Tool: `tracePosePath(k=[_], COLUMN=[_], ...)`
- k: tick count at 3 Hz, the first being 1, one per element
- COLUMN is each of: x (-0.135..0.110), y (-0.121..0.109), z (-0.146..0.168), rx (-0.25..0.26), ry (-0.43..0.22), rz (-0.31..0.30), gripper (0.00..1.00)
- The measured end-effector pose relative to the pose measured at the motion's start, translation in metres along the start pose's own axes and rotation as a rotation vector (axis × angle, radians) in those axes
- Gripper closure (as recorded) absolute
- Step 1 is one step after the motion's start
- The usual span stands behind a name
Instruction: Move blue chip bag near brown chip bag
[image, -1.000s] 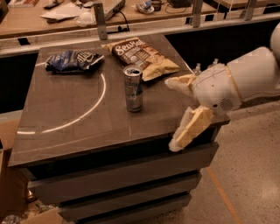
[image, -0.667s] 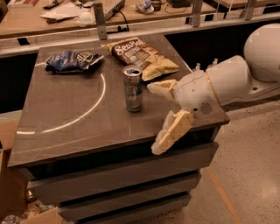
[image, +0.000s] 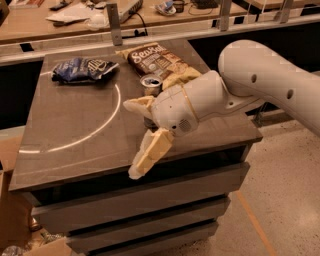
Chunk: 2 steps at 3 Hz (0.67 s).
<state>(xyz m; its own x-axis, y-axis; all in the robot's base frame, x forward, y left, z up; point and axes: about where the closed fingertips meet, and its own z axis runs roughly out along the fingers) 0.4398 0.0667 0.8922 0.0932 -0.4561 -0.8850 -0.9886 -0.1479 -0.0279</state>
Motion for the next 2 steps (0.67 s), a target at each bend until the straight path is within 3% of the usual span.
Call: tracePosePath(k=[1, 2], x=[-0.017, -0.033], y=[-0.006, -0.018], z=[0.029, 0.054], rx=[-0.036, -0.02], ry=[-0.028, 0.036], rz=[-0.033, -0.05], gripper=[0.0, 0.0])
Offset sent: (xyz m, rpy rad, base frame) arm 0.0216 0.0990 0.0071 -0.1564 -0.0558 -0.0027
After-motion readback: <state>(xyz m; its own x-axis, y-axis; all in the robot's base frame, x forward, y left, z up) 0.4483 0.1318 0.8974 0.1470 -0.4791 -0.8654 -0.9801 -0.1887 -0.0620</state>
